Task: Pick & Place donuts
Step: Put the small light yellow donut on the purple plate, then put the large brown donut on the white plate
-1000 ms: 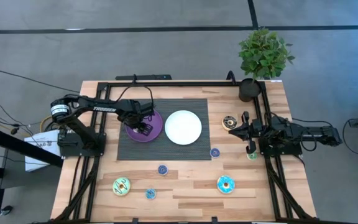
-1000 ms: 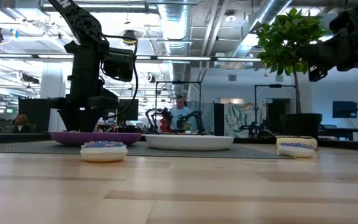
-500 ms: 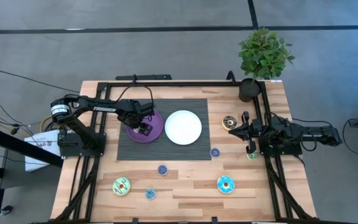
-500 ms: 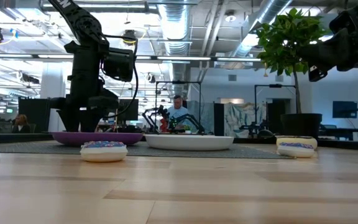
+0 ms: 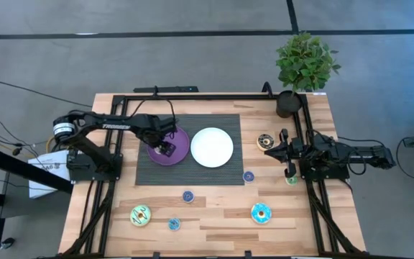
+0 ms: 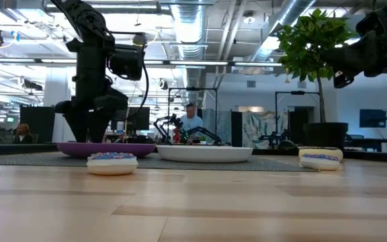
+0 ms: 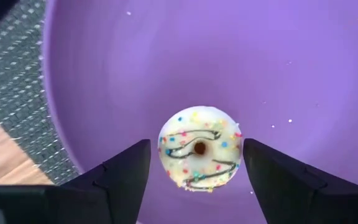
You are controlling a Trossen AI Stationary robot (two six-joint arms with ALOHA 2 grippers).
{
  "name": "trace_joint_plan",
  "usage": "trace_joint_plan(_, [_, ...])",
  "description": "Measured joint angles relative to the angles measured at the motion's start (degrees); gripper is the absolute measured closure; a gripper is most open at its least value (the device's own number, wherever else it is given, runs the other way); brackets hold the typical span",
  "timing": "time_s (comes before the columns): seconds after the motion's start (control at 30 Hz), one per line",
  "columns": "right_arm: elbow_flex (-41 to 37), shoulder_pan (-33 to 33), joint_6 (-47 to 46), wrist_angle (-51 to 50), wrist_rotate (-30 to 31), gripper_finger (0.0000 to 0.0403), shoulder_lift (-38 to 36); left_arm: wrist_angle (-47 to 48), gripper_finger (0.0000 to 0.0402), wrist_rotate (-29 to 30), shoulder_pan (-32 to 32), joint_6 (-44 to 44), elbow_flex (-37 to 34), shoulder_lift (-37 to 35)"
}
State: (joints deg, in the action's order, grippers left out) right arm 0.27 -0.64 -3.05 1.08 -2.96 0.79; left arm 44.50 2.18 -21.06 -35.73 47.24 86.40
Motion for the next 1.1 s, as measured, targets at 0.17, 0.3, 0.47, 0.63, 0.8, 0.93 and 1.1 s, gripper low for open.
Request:
trace_joint_plan(0.17, [0.0,0.0,0.0,0.0,0.0,0.0403,0.0,0.7,0.015,0.0,0.0,0.6,0.0,-3.3])
trace_joint_plan(0.3, [0.0,0.0,0.0,0.0,0.0,0.0403,0.0,2.5,0.015,-0.4,0.6,0.6,0.0,-7.1])
trace_joint_plan(0.47, [0.0,0.0,0.0,0.0,0.0,0.0403,0.0,3.2,0.015,0.8,3.6,-0.7,0.0,-13.3])
trace_joint_plan(0.63, [0.0,0.0,0.0,0.0,0.0,0.0403,0.0,2.8,0.015,5.4,9.3,-2.4,0.0,-19.9])
trace_joint_plan(0.8, [0.0,0.0,0.0,0.0,0.0,0.0403,0.0,1.9,0.015,11.3,16.1,-3.2,0.0,-25.7])
trace_joint_plan(0.93, [0.0,0.0,0.0,0.0,0.0,0.0403,0.0,0.6,0.015,15.2,21.8,-4.3,0.0,-29.3])
trace_joint_plan(1.1, [0.0,0.0,0.0,0.0,0.0,0.0403,0.0,-1.9,0.015,18.2,27.4,-7.9,0.0,-32.2])
